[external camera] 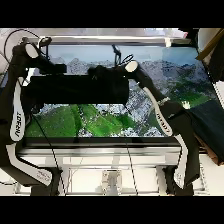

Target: Fold the clothes and pants, and hang the long-sleeved shirts on hangers.

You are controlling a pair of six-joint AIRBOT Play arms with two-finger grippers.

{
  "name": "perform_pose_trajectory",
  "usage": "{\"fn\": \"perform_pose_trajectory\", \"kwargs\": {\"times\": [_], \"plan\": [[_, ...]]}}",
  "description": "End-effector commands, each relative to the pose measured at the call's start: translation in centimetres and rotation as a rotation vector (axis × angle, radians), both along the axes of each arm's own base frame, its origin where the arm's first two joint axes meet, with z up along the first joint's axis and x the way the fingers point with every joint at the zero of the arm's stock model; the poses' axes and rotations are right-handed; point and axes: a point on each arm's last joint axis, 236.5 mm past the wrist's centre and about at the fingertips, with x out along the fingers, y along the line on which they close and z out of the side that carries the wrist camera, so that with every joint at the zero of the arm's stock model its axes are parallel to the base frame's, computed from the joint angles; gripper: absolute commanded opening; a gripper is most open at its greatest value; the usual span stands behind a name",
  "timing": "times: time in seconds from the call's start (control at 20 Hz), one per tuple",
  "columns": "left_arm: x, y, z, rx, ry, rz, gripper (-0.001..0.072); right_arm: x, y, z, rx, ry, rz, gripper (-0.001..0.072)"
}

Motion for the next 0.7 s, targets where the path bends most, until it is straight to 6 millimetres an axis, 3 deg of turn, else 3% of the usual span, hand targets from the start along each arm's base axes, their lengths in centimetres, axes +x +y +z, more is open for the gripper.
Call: {"fn": "perform_pose_trajectory", "kwargs": {"times": [0.0,0.1,0.15,0.3,0.4,0.45,0.5,0.55,0.65], "plan": [[-0.8,1.4,0.3,0.013,0.02,0.004,0.0008,-1.4,0.8,-0.5,-0.038,0.0,0.046,0.0487],[-1.0,1.4,0.1,0.013,0.032,0.002,0.0008,-1.9,-3.5,-0.9,-0.115,0.054,0.098,0.0487],[-1.4,1.4,0.0,0.017,0.045,-0.008,0.0008,-1.9,-6.6,-1.1,-0.166,0.086,0.11,0.0487],[-2.1,1.4,-0.3,0.021,0.074,-0.025,0.0008,0.1,-17.1,-1.1,-0.303,0.134,0.017,0.0487],[-2.1,1.4,-0.3,0.021,0.074,-0.025,0.0008,1.4,-22.0,-1.6,-0.309,0.178,-0.064,0.0488],[-2.0,1.4,-0.3,0.02,0.073,-0.025,0.0008,1.6,-23.6,-2.7,-0.293,0.236,-0.119,0.0492],[-2.0,1.4,-0.3,0.021,0.073,-0.025,0.0008,1.4,-24.5,-4.3,-0.28,0.313,-0.159,0.0543],[-2.0,1.4,-0.3,0.021,0.073,-0.025,0.0008,0.8,-24.8,-6.3,-0.267,0.397,-0.179,0.0697],[-2.0,1.4,-0.3,0.02,0.073,-0.025,0.0008,-0.3,-24.0,-9.8,-0.211,0.519,-0.156,0.0697]]}}
